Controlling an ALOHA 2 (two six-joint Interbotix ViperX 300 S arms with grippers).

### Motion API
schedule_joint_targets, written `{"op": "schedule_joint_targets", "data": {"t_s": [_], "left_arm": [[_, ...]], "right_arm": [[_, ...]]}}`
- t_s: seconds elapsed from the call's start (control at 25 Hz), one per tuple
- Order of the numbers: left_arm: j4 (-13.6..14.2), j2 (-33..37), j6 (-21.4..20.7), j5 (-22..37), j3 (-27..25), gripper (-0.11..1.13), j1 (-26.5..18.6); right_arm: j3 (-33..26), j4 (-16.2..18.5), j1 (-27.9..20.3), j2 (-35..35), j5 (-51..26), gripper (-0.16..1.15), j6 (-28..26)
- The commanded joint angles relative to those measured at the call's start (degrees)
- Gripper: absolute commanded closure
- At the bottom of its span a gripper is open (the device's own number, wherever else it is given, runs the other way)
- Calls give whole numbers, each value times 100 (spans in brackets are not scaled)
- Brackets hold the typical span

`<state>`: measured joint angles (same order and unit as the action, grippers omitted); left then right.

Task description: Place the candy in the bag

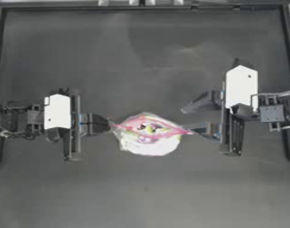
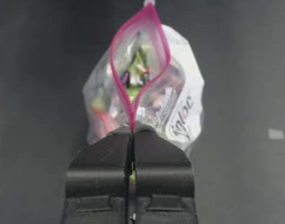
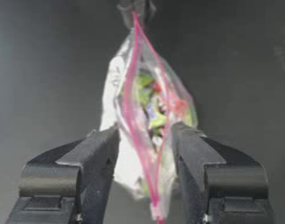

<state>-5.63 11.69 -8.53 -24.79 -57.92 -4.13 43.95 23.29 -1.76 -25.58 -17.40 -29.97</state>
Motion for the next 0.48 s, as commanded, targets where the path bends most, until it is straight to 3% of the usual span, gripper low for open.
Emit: {"op": "schedule_joint_targets", "data": {"t_s": [0.04, 0.16, 0.36, 0.44, 0.48], "left_arm": [[9, 114, -9, -18, 70, 97, 9], [53, 79, -9, -18, 88, 80, 18], [88, 62, 18, -18, 123, 20, 62], [70, 53, 26, -18, 149, -1, 53], [70, 44, 18, -18, 158, -5, 62]], "right_arm": [[-44, -35, 0, -88, 62, 21, 0], [-18, -53, 0, -79, 132, 21, 0], [18, -35, 0, -88, 237, 21, 0], [18, -26, 0, -88, 246, 21, 9], [26, -18, 0, -88, 264, 21, 9]]}}
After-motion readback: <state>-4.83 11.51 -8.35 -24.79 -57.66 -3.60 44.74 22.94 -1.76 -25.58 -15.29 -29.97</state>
